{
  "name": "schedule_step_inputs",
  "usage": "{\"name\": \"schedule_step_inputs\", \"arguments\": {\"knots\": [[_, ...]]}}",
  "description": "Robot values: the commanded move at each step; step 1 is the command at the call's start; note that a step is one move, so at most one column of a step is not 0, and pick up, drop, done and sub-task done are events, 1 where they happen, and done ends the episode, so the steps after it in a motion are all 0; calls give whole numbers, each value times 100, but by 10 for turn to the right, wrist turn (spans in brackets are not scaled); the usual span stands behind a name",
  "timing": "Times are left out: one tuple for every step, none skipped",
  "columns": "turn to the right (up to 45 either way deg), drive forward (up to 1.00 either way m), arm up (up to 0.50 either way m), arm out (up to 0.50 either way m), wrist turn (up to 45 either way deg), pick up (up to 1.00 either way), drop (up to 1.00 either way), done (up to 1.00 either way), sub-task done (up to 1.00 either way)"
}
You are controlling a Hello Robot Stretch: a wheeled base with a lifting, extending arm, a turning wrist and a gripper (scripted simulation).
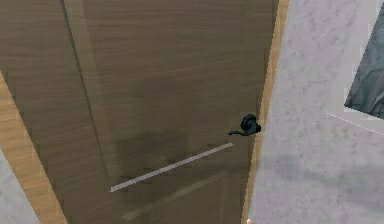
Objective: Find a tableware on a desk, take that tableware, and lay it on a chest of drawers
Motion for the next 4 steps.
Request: {"name": "schedule_step_inputs", "arguments": {"knots": [[0,0,0,0,-450,0,0,0,0],[0,0,0,0,-450,0,0,0,0],[0,0,0,0,-60,0,0,0,0],[0,0,0,-28,0,0,0,0,0]]}}
